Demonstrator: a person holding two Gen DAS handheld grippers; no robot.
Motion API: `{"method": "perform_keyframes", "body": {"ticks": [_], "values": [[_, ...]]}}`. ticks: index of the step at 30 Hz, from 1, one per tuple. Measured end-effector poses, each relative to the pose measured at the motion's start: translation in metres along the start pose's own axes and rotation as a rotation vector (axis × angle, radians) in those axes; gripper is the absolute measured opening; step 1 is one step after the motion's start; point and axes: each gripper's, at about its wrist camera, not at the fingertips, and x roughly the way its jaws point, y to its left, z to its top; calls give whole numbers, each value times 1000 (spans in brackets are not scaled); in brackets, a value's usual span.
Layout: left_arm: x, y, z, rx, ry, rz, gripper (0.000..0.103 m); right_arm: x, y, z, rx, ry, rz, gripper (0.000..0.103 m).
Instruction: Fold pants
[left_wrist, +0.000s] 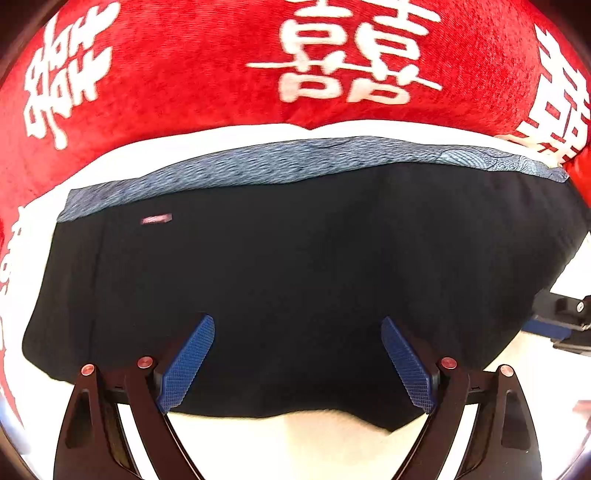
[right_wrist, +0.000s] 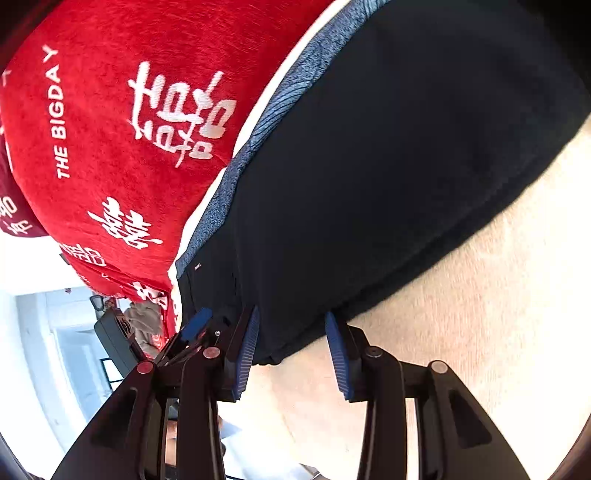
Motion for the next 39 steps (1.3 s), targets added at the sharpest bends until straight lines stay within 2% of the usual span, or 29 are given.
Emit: {"method": "perform_keyframes", "body": {"ticks": [2,3,4,7,9,14,15,18,20,21,22,23,24,25,26,27,28,29,30,34,36,38,39], "values": [[4,-8,3,-3,6,-11,92,3,-6,3,37,2,22,42],[6,-13,1,-2,15,-14,92,3,-10,5,57,1,28,32],[10,-19,0,1,30,-20,92,3,-12,6,73,-3,23,7],[13,-32,-10,9,52,-22,92,-10,-1,5,41,-42,10,7],[8,-37,-22,19,50,-13,92,-17,8,-6,-28,-64,-74,6],[5,-34,-28,-13,49,-19,92,-20,-23,-13,47,-23,-191,1],[5,-34,-29,-14,47,-19,92,-30,-17,-13,3,-24,-229,9],[3,-32,-34,-13,30,-12,92,-62,12,-6,-190,-83,-294,9],[3,-31,-36,-29,27,-11,92,-69,29,8,-308,-115,-354,24],[5,-32,-35,-37,30,-11,92,-67,34,19,-363,-118,-386,38],[5,-31,-34,-48,35,-9,93,-60,35,30,-409,-102,-431,41],[6,-30,-33,-55,39,-5,93,-55,31,35,-443,-88,-469,40],[6,-30,-32,-59,42,-2,92,-51,18,41,-484,-80,-556,35],[4,-30,-35,-61,40,1,92,-52,4,44,-482,-83,-585,14],[4,-30,-35,-59,34,3,93,-62,-6,46,-462,-115,-541,3],[-2,-29,-41,-56,28,4,94,-76,-21,50,-389,-142,-528,0],[-2,-29,-42,-52,19,14,95,-86,-30,53,-328,-148,-476,0],[-2,-29,-43,-56,16,19,98,-91,-35,54,-292,-148,-465,0],[-1,-28,-43,-64,19,16,98,-94,-37,54,-276,-145,-497,0],[3,-28,-34,-100,56,35,98,-87,-29,50,-352,-115,-569,0],[-1,-32,-28,-78,73,67,97,-87,-29,54,-316,-115,-561,0],[-8,-36,-20,-64,74,69,97,-94,-38,54,-262,-111,-540,0],[-14,-37,-14,-67,56,61,97,-96,-38,54,-248,-106,-536,5]]}}
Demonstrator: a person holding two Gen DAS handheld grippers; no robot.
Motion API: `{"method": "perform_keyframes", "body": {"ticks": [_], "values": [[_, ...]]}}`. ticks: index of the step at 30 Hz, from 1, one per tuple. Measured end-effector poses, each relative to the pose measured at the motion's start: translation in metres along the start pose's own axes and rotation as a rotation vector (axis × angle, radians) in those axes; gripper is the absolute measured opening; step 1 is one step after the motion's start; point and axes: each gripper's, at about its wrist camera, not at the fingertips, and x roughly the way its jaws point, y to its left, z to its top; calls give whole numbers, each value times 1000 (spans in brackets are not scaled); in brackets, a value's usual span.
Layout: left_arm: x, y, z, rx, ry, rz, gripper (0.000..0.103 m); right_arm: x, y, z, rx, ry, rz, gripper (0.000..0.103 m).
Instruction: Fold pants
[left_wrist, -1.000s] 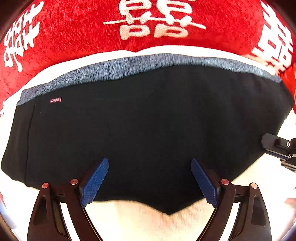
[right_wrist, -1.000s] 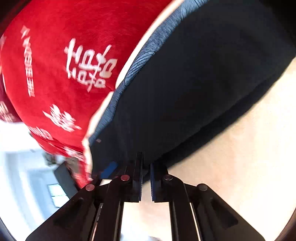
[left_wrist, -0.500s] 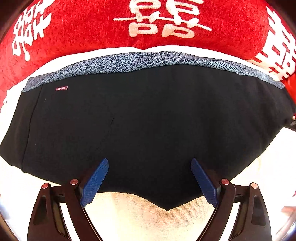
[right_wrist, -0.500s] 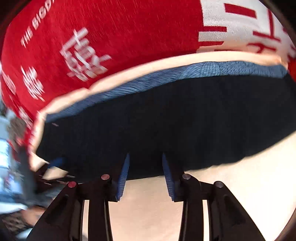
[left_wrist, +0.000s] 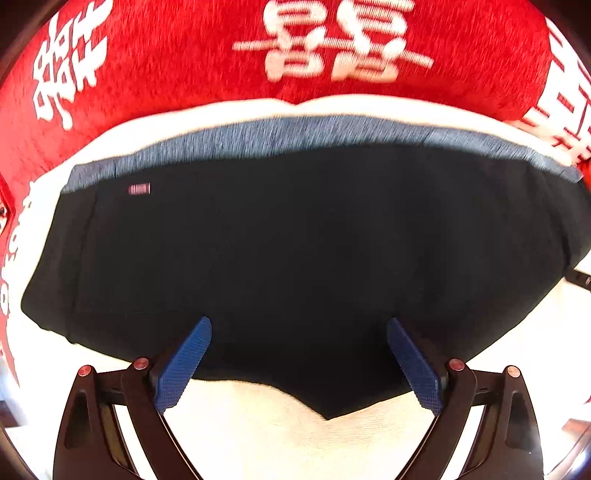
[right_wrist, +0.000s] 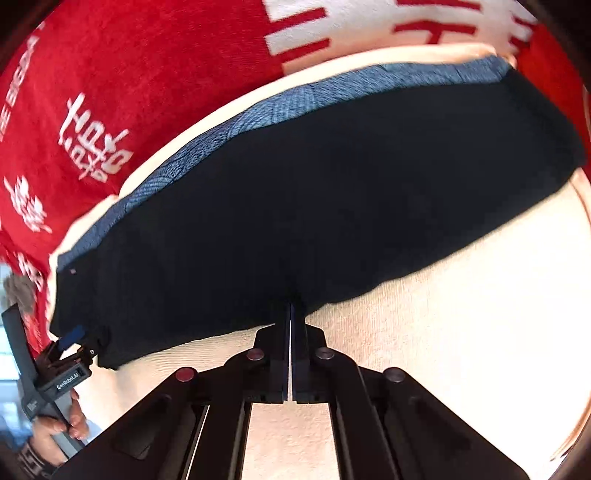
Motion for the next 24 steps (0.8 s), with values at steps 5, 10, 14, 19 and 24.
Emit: {"method": "perform_keyframes", "body": {"ticks": [5,10,14,19,24], "values": [[-11,-4,42,14,-85,8,97,-15,40,12,-116,-41,-8,8],[21,-3,94,-66,-49,12,97,-2,65,60,-173,-53,18,54],[52,-21,117,-81,-16,28,97,24,83,94,-215,-68,22,52],[73,-15,120,-174,-3,1,102,50,81,115,-281,-68,-105,20],[72,-9,123,-180,14,-13,103,40,43,130,-143,-106,-150,19]]}}
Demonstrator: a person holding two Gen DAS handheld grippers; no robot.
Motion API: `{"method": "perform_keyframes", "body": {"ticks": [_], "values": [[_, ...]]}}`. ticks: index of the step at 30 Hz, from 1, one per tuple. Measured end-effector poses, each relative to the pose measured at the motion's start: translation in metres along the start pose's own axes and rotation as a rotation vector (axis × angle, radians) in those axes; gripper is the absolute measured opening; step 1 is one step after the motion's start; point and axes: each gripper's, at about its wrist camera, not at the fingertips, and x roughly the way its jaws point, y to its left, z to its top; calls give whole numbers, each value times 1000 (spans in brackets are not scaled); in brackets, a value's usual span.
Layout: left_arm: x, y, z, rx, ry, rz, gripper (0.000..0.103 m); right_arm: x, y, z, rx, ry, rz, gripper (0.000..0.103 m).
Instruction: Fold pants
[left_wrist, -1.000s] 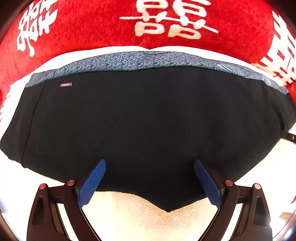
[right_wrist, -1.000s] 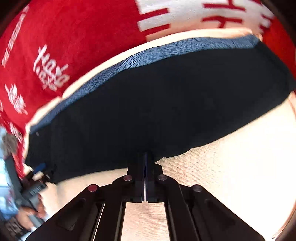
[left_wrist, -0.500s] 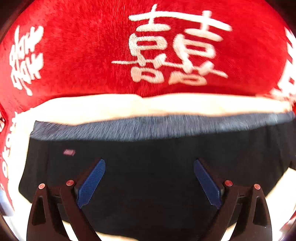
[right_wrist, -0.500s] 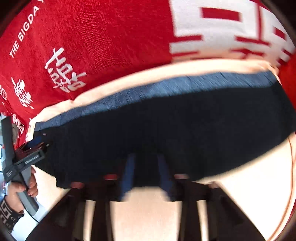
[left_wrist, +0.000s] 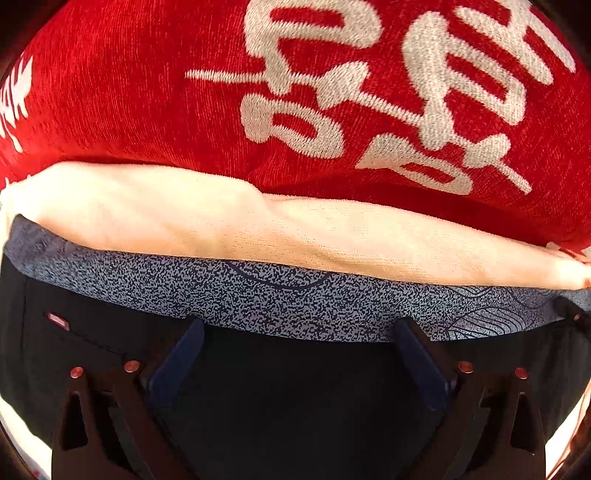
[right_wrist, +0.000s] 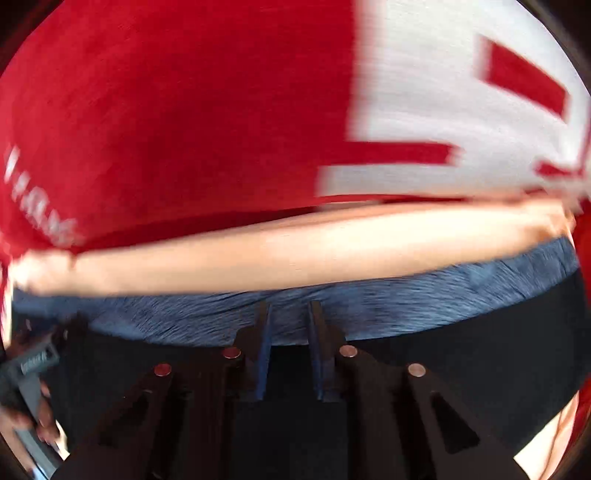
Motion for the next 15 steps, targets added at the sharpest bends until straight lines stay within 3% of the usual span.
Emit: {"method": "perform_keyframes", "body": {"ticks": [2,5,10,15], "values": [[-9,-2,0,6,4,15,103,-9,-8,-3,42,10,27,25],[-21,-7,-3,16,17,14,103,-22,-5,-20,-20,33,33,39],[-42,-25,-25,43,49,11,103,-46,-4,-67,-115,49,6,41],[-60,-43,-59,84,74,14,103,-69,-26,-113,-36,83,49,41]]}}
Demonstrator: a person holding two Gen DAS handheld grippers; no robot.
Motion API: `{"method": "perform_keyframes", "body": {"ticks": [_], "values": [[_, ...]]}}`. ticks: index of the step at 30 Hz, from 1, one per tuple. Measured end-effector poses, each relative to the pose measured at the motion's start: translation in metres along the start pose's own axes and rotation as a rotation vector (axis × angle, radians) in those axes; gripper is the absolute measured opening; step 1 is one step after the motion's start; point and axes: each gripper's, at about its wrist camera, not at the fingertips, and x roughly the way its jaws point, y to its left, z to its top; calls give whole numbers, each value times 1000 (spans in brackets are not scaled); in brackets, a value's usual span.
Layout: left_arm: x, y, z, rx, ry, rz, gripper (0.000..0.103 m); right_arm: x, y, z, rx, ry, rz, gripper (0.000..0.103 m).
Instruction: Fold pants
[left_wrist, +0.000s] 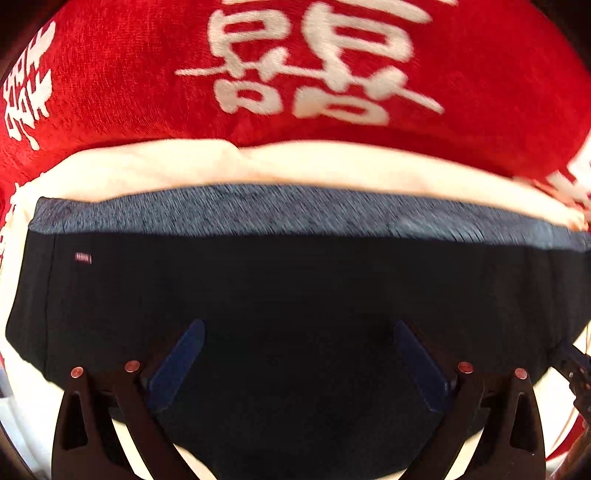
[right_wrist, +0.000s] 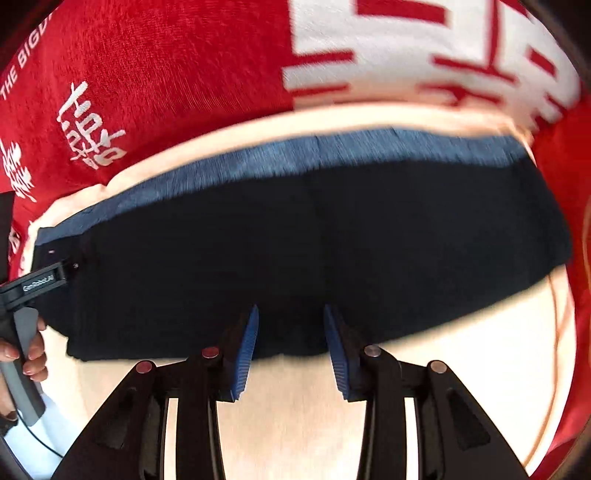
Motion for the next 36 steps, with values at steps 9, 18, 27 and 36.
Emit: {"method": "perform_keyframes", "body": {"ticks": [9,18,27,36], "values": [[-17,-60,-56,85,19,-19,103,-4,-21,-34,122,44,50,49],[-13,-135,-68,147,25,-26,103,-8,-51,-49,185,57,65,53],[-19,-224,-60,199,20,-43,103,-16,-90,-57,259,44,72,54],[-8,-310,-48,234,33,-57,103,-28,-153,-44,416,-49,71,54]]}}
